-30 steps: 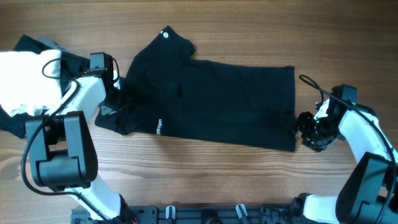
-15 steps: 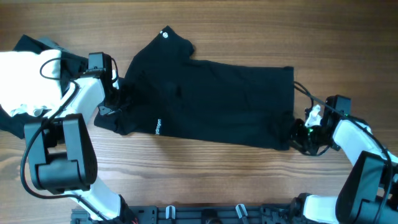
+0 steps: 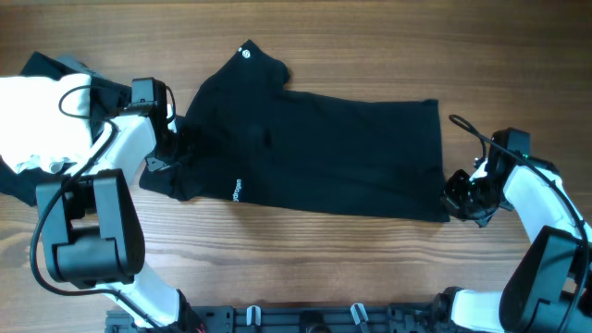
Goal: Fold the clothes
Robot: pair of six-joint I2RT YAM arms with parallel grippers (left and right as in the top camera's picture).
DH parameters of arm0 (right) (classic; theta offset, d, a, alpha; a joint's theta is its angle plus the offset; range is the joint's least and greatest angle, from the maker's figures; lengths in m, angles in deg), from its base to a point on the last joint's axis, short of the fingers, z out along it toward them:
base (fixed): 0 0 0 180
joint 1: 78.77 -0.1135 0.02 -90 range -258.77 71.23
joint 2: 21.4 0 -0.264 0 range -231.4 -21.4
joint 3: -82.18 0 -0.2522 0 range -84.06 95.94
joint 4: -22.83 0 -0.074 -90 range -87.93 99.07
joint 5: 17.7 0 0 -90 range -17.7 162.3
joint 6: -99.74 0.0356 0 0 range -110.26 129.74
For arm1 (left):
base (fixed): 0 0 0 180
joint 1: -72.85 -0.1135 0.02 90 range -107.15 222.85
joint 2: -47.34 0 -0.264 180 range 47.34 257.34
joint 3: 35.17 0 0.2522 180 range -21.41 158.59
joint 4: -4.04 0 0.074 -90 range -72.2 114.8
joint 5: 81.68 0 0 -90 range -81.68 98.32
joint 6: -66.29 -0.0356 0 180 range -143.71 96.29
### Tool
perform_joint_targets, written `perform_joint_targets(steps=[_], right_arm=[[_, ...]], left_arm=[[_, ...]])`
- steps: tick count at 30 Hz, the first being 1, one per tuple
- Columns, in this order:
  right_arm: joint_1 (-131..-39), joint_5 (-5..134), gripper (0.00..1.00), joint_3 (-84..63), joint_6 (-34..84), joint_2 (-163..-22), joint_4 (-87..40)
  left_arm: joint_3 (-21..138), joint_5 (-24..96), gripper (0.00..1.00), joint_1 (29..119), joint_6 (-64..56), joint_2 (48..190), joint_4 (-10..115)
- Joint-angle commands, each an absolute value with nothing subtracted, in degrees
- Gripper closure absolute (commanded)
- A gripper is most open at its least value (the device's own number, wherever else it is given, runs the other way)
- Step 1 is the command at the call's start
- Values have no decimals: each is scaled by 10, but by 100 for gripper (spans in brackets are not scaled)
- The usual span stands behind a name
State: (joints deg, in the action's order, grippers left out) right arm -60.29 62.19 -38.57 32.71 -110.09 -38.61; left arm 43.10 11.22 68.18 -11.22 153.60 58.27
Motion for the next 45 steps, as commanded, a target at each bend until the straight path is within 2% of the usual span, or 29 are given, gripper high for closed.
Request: perform_joint_targets(steps=[1, 11, 12, 13, 18, 22, 24, 31, 36, 40, 45], right_arm=[[-599, 689, 96, -360, 346, -1108, -392], [-599, 696, 96, -356, 341, -1108, -391], [-599, 696, 96, -356, 340, -1108, -391], [-599, 695, 96, -356, 338, -1108, -390], [-599, 694, 96, -356, 337, -1108, -391], [-599, 694, 96, -356, 337, -1108, -390], [-599, 694, 96, -356, 337, -1108, -389], [-599, 694, 96, -356, 337, -1108, -388], [-599, 694, 96, -356, 337, -1108, -388], [-599, 694, 96, -356, 337, -1108, -388], [-599, 694, 96, -356, 337, -1108, -387]], left_arm=[[462, 89, 96, 674, -113, 1522, 585], [477, 89, 92, 674, -113, 1522, 560], [477, 91, 87, 674, -113, 1522, 551], [478, 99, 73, 674, -113, 1522, 544], [480, 150, 52, 674, -113, 1522, 587], [480, 164, 52, 674, -120, 1522, 668], [479, 167, 60, 674, -132, 1522, 701], [478, 169, 70, 677, -143, 1522, 721], [478, 224, 64, 677, -146, 1522, 720], [478, 244, 58, 678, -198, 1522, 714], [465, 214, 56, 681, -205, 1524, 707]])
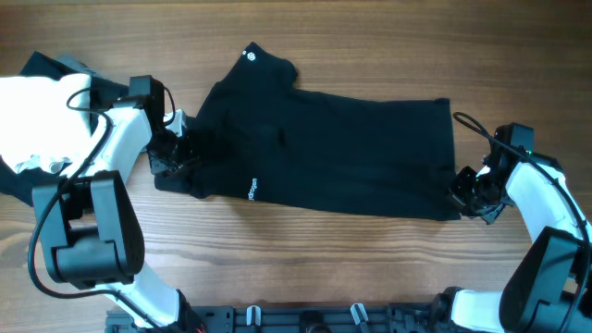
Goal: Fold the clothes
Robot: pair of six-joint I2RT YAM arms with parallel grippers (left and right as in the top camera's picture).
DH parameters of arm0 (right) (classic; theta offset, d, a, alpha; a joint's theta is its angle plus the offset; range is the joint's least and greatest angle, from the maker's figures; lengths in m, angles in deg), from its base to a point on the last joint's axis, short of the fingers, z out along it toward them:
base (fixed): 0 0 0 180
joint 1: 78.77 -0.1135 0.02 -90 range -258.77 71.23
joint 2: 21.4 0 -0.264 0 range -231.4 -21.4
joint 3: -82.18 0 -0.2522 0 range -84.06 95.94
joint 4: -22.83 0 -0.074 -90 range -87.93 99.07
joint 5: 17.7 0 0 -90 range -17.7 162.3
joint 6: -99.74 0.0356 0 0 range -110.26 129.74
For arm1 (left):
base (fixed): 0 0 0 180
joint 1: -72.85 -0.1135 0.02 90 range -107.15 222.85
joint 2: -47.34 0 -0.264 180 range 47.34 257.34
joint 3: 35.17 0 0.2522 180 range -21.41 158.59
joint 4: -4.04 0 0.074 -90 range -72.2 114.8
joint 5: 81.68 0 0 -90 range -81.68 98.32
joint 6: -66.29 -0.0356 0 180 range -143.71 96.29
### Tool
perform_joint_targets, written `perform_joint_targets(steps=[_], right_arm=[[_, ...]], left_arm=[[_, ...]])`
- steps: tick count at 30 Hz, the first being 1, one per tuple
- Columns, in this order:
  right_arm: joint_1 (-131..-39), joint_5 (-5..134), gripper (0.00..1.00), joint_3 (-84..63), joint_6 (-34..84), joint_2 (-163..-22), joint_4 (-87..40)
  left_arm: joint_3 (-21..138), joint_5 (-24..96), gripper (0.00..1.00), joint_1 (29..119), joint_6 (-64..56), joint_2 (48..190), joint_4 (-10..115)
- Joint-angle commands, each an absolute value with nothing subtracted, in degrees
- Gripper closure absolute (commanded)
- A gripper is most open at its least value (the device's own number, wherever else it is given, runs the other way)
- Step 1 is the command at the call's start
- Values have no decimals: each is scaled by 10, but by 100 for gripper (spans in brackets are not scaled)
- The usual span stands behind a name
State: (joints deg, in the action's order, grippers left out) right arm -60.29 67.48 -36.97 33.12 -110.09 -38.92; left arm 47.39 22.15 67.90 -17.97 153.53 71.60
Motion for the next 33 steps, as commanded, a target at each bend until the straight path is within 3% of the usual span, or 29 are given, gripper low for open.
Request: perform_joint_targets(steps=[1, 7, 8, 10, 11, 20, 29, 30, 33], right_arm=[[-599, 694, 96, -356, 337, -1108, -387], [-599, 694, 96, -356, 337, -1108, -386], [-599, 694, 96, -356, 337, -1108, -386], [-599, 694, 96, -356, 337, -1108, -386], [-599, 694, 96, -356, 338, -1108, -387], [-599, 711, 96, -356, 339, -1108, -394], [-599, 715, 96, -356, 337, -1108, -395], [-599, 715, 96, -356, 337, -1108, -395], [-599, 715, 96, -356, 338, -1108, -395]], left_arm=[[458, 213, 56, 681, -205, 1524, 699], [390, 213, 62, 681, -205, 1525, 616], [382, 213, 67, 681, -205, 1525, 606], [379, 213, 90, 681, -203, 1525, 603], [379, 213, 96, 681, -203, 1524, 605], [440, 208, 96, 681, -203, 1501, 643], [453, 117, 96, 681, -203, 1500, 622], [453, 117, 94, 681, -203, 1500, 618], [453, 123, 64, 681, -203, 1500, 608]])
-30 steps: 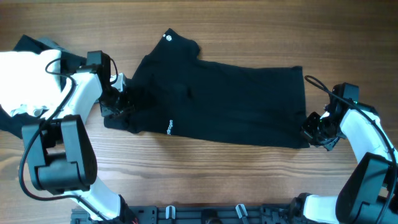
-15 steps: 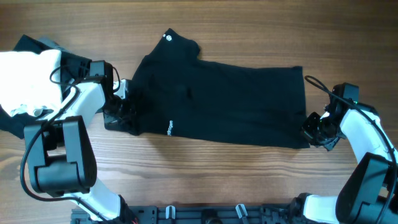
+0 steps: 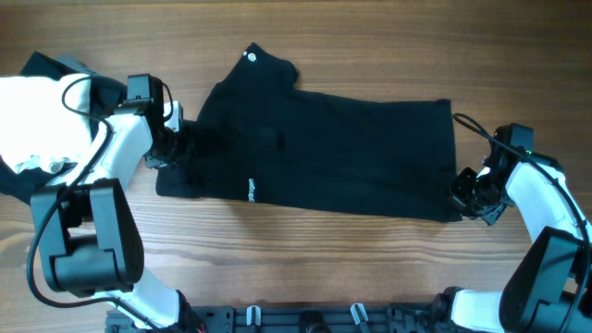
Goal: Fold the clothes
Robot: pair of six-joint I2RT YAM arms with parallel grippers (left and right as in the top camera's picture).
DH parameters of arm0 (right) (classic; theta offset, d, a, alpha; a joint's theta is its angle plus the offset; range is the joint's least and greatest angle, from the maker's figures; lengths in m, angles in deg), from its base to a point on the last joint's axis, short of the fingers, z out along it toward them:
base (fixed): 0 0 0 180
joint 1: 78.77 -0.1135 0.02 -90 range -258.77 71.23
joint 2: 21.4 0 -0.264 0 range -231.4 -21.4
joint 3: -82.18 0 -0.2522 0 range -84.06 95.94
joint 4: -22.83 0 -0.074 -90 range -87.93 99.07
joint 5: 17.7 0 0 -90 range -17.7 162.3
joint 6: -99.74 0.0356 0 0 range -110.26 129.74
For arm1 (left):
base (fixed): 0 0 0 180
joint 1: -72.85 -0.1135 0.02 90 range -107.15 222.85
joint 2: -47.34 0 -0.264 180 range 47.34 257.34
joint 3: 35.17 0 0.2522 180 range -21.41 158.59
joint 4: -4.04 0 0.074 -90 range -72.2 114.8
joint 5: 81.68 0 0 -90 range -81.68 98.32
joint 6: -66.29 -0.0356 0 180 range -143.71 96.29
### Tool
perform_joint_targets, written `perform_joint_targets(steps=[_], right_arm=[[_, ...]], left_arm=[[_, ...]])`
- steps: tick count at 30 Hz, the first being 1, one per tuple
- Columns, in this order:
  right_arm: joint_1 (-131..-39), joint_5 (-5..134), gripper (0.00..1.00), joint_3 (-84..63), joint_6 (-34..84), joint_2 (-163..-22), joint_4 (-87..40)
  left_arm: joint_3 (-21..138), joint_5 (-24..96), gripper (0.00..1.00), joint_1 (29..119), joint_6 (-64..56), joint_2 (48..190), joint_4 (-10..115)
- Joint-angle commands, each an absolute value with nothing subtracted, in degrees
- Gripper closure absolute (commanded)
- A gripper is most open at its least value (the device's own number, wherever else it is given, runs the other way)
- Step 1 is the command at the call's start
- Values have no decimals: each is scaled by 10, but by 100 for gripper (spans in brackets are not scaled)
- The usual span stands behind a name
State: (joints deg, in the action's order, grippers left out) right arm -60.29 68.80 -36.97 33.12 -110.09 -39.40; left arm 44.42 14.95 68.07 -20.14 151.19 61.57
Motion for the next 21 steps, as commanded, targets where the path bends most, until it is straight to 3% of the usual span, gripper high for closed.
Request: perform_joint_targets(steps=[1, 5, 10, 16, 21], right_arm=[[-599, 715, 96, -356, 338, -1108, -396], [-599, 715, 90, -356, 338, -1108, -398], [-599, 693, 60, -352, 337, -1108, -392], [-599, 659, 54, -297, 320, -1074, -410], [-599, 661, 42, -260, 305, -1048, -436]], left_arm=[[453, 123, 52, 681, -203, 1500, 613], [458, 124, 47, 681, -184, 1499, 650], [472, 169, 47, 681, -183, 1485, 719], [450, 168, 45, 681, -176, 1484, 725], [390, 166, 52, 681, -137, 1485, 655]])
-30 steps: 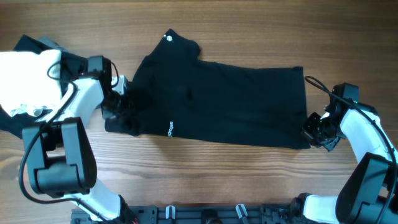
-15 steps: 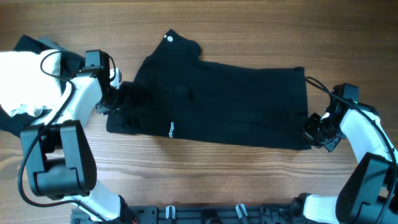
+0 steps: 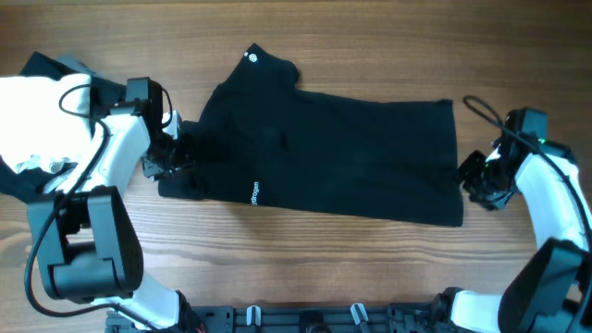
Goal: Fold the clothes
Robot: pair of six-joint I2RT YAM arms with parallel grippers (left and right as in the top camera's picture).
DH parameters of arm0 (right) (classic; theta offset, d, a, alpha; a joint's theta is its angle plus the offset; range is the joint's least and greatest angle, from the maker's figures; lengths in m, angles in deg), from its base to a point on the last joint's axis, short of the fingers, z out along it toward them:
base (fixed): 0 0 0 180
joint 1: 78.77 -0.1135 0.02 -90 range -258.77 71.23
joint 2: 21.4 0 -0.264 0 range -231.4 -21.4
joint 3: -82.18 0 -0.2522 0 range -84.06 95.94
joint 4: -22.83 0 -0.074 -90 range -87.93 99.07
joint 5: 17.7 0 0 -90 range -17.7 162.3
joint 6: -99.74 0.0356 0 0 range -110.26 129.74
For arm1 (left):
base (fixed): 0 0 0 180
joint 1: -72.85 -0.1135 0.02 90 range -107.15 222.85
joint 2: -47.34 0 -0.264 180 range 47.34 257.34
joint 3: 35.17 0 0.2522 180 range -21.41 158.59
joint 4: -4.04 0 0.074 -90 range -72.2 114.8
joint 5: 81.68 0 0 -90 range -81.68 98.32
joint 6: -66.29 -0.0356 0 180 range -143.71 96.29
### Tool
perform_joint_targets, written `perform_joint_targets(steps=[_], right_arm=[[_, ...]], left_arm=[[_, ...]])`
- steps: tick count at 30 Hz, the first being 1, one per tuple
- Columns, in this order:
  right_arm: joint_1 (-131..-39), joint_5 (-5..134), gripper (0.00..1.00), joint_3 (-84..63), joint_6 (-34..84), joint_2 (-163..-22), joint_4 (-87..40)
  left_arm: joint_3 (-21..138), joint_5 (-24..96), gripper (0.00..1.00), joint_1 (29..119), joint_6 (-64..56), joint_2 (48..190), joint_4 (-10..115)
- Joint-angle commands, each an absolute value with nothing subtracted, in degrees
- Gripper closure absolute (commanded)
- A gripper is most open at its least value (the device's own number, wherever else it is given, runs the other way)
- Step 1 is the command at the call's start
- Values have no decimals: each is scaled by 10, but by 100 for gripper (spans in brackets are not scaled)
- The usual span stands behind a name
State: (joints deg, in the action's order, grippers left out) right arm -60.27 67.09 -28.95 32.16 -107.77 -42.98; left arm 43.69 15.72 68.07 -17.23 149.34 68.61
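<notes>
A black garment (image 3: 333, 153) lies spread across the middle of the wooden table, with a small white logo near its lower left and a sleeve sticking out at the top left. My left gripper (image 3: 176, 153) is at the garment's left edge and seems shut on the cloth there. At the right hem, my right gripper (image 3: 474, 178) is pressed against the edge and seems shut on it. The dark fingertips blend into the dark cloth.
A pile of white and black clothes (image 3: 32, 111) sits at the table's far left edge, just beyond the left arm. A black mounting rail (image 3: 296, 319) runs along the front edge. A loose cable (image 3: 481, 109) loops above the right wrist.
My right gripper has moved a little right and up along the hem, and the garment's right edge has shifted slightly right with it. The left gripper stays at the left edge.
At first the garment lay further left, with both grippers at its two ends. Then the whole garment sat further right and looked flatter, grippers still at the ends. It has since crept a little more to the right, and the right hem looks straighter.
</notes>
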Motion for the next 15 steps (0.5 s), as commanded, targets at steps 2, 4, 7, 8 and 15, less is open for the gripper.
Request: perform_joint_targets(steps=[2, 4, 7, 8, 15], right_arm=[[-599, 653, 39, -260, 278, -1048, -430], [-599, 635, 39, -260, 259, -1051, -426], [-599, 609, 37, -261, 226, -1062, -415], [-599, 608, 35, -261, 225, -1065, -413], [-600, 553, 41, -276, 187, -1104, -392]], left_arm=[[364, 166, 62, 681, -127, 1486, 629], [345, 152, 85, 680, -120, 1486, 614], [341, 65, 96, 677, -57, 1486, 619], [341, 53, 96, 673, -42, 1486, 620], [341, 52, 96, 651, -7, 1486, 630]])
